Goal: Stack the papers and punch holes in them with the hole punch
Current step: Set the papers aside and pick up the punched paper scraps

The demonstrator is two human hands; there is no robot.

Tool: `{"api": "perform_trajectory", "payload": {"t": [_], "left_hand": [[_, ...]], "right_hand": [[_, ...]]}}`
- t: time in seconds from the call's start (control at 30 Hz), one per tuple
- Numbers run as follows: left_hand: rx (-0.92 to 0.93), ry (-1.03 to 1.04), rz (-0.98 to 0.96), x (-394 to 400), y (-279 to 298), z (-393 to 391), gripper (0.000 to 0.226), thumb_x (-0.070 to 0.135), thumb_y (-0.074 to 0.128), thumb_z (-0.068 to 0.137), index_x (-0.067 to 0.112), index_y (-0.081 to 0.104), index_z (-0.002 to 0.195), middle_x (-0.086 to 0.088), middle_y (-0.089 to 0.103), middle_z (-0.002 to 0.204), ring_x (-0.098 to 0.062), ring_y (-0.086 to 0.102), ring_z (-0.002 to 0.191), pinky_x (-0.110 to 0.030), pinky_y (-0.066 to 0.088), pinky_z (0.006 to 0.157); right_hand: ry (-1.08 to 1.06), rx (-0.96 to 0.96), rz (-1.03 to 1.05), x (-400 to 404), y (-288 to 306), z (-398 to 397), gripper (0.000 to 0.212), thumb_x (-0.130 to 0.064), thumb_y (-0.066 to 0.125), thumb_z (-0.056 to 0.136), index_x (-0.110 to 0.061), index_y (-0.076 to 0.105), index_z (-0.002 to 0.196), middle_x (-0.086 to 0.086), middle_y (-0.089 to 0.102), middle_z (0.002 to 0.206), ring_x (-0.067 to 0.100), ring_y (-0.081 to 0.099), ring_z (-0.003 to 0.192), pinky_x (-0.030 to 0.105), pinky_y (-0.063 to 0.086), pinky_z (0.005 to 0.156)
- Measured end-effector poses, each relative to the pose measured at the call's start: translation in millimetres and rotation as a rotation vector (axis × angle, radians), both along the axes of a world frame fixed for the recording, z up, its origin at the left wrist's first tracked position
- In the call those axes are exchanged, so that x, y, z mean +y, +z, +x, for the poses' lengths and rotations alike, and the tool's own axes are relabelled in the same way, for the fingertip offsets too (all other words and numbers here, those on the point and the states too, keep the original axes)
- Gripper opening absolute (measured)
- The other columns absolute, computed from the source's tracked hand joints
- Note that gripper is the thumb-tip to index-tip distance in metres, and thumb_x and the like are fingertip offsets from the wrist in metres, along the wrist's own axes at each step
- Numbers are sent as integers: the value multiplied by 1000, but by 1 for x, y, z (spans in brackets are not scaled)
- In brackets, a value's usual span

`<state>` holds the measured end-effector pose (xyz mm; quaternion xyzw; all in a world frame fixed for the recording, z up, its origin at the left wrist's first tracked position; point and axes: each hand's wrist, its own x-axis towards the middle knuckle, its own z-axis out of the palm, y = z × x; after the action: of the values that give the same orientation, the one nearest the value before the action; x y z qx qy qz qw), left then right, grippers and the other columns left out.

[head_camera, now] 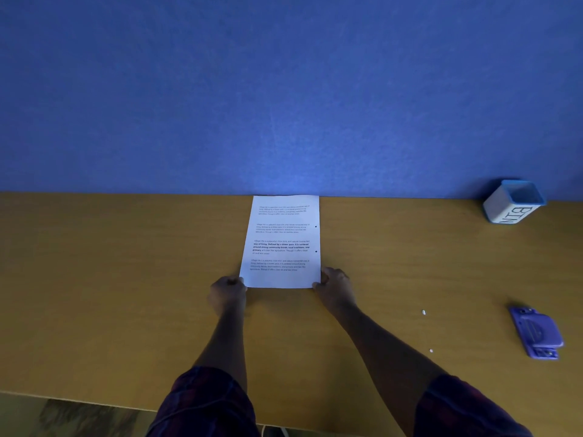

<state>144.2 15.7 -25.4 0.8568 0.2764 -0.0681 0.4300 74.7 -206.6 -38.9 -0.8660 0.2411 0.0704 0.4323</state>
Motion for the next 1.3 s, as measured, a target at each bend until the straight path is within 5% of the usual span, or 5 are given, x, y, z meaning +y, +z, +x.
{"api": "perform_trajectory", "payload": {"t": [0.3, 0.5, 0.97, 1.13, 1.3], "left_hand": [[-39, 29, -1, -3, -1, -9, 35, 18, 74, 85, 6, 69, 118, -14, 77, 106, -34, 71, 100, -43, 60, 86], [-87, -40, 57, -24, 7, -29, 31, 18, 71, 88, 9, 69, 117, -13, 68, 119, -31, 67, 102, -30, 47, 76], [-128, -947, 243, -148, 9, -122, 32, 39, 70, 87, 18, 50, 73, -5, 67, 91, -28, 64, 87, -30, 39, 63], [-183, -1127, 211, -193, 6, -144, 21, 31, 60, 96, 14, 69, 106, -6, 65, 116, -30, 64, 107, -35, 51, 79], [-125, -1257, 229, -222, 1, -158, 49, 30, 63, 98, 28, 53, 145, -4, 53, 138, -26, 57, 125, -41, 54, 95]], "right_hand": [[-40, -7, -17, -7, 1, -16, 51, -15, 67, 88, -11, 58, 138, 13, 56, 132, 29, 61, 112, 33, 52, 86], [32, -46, -173, -18, 5, -39, 26, -17, 60, 90, -10, 67, 114, 8, 61, 118, 29, 63, 102, 33, 50, 79], [-32, -69, -479, -77, 9, -137, 20, -32, 57, 96, -15, 66, 94, 4, 69, 103, 34, 69, 88, 37, 52, 67], [-179, -96, -468, -104, 12, -174, 14, -27, 61, 96, -18, 72, 98, 3, 71, 104, 34, 70, 87, 39, 57, 67], [-227, -55, -461, -125, 12, -204, 15, -21, 61, 95, -23, 73, 105, -1, 70, 110, 29, 71, 90, 43, 59, 71]]}}
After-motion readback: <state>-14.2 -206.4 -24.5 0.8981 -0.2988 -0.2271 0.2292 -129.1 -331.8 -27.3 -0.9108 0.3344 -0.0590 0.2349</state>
